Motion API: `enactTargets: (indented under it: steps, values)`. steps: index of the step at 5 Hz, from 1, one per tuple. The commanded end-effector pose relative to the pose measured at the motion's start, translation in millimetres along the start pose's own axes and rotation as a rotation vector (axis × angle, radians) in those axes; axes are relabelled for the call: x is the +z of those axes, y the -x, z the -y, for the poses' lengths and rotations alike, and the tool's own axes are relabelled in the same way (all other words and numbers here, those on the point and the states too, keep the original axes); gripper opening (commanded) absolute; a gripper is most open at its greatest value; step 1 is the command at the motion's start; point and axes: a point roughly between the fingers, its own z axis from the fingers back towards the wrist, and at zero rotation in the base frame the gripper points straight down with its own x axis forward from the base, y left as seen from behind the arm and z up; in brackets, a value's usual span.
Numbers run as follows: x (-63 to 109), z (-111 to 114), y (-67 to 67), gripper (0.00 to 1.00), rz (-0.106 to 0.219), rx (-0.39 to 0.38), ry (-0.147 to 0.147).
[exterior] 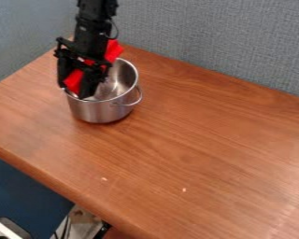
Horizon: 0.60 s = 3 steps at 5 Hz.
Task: Put the red object in the metal pot
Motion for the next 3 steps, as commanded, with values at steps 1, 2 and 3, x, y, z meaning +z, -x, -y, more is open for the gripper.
enactTargets:
  steps: [1, 2, 3]
  values:
    - [21.9, -16.7, 18.8, 0.0, 0.044, 0.075, -0.026]
    - [24.2, -24.1, 27.2, 0.0, 0.028, 0.125, -0.014]
    - [32.7, -29.3, 21.3, 0.0, 0.038, 0.047, -0.036]
